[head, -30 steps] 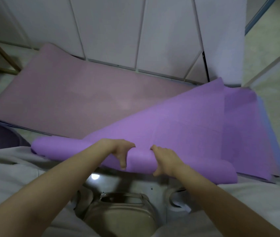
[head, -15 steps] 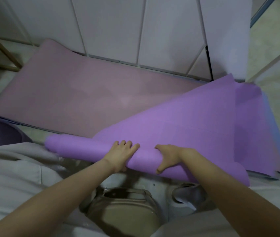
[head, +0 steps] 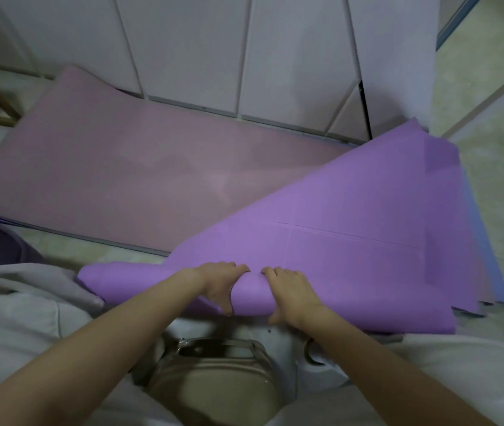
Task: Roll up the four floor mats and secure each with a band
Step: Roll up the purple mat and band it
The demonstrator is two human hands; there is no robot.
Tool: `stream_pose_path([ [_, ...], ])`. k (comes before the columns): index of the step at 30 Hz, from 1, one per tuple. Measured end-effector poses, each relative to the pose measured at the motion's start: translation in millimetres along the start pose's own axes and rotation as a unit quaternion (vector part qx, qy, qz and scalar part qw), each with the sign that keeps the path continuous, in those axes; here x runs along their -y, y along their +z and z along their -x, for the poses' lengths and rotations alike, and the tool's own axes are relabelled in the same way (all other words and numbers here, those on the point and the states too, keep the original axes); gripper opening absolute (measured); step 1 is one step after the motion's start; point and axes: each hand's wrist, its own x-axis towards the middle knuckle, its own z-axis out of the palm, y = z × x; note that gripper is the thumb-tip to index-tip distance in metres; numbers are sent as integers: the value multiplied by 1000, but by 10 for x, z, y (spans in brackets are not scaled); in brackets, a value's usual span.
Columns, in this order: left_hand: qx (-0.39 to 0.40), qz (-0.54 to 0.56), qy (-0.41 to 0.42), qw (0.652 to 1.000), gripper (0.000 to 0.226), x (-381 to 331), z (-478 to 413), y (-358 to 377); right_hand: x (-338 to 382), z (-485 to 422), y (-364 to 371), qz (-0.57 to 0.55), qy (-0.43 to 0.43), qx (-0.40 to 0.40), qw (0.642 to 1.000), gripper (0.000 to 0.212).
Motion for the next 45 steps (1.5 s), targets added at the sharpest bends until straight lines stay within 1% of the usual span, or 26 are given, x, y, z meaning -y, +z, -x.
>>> stream_pose_path([
  [2, -75, -45, -1, 996, 91, -17, 77, 88, -47, -51, -46, -17, 5, 6, 1000, 82],
  [4, -182, -126, -14, 975, 106, -38, 135, 225, -100, -107, -112, -48, 13, 13, 999, 82],
  [5, -216, -148, -28, 965, 116, -55, 164, 271, -124, -131, -151, -66, 13, 17, 998, 82],
  [6, -237, -157, -37, 958, 122, -57, 173, 322, -145, -150, -188, -82, 9, 25, 996, 82],
  [8, -258, -154, -32, 953, 123, -55, 159, 356, -186, -162, -260, -99, -2, 51, 994, 82],
  [9, -244, -146, -24, 958, 118, -57, 138, 333, -207, -162, -289, -102, -4, 68, 992, 82],
  [11, -204, -121, -15, 971, 97, -104, 105, 244, -247, -158, -331, -110, 4, 106, 988, 83],
  [12, -173, -113, -16, 978, 87, -113, 82, 195, -254, -155, -339, -112, 11, 119, 987, 84],
  [13, -155, -95, -10, 983, 82, -105, 50, 167, -248, -146, -338, -109, 14, 123, 986, 84],
  [15, -112, -62, -8, 992, 83, -79, 11, 92, -182, -97, -288, -62, 8, 98, 993, 83],
  [17, -73, -40, 0, 997, 86, -29, -33, 7, -66, -14, -179, 22, -1, 41, 999, 83],
  [19, -44, -43, 15, 998, 88, -3, -78, -88, 14, 66, -70, 65, 21, -2, 998, 89],
  [21, -22, -56, 27, 998, 87, -40, -99, -195, 4, 101, -5, 69, 43, -22, 996, 91],
  [23, -4, -62, 35, 997, 83, -88, -111, -250, -41, 109, 6, 57, 42, -21, 997, 86],
  [25, 7, -45, 36, 998, 80, -108, -123, -240, -90, 96, 5, 36, 34, -14, 999, 81],
  [27, 4, -6, 27, 1000, 81, -111, -115, -174, -136, 77, -12, 19, 31, -3, 999, 79],
  [29, -33, 5, 20, 999, 85, -107, -68, -64, -186, 50, -46, 10, 32, 7, 999, 79],
  [31, -100, -33, 8, 994, 91, -123, 29, 75, -231, 15, -96, 1, 31, 14, 999, 80],
  [33, -183, -102, -13, 978, 107, -137, 94, 256, -261, -19, -163, -18, 30, 19, 999, 80],
  [35, -230, -127, -40, 964, 126, -129, 128, 369, -279, -49, -230, -35, 21, 28, 999, 80],
  [37, -259, -134, -52, 955, 131, -78, 111, 403, -310, -77, -279, -47, 12, 42, 998, 80],
  [39, -242, -125, -37, 962, 126, -79, 94, 326, -351, -95, -318, -57, 10, 61, 996, 81],
  [42, -192, -120, -15, 974, 99, -125, 40, 190, -410, -92, -357, -79, 11, 86, 993, 83],
  [43, -185, -122, -18, 975, 91, -122, 14, 164, -417, -82, -362, -85, 12, 87, 992, 84],
  [45, -171, -123, -28, 977, 83, -113, -20, 101, -402, -53, -340, -79, 11, 72, 994, 87],
])
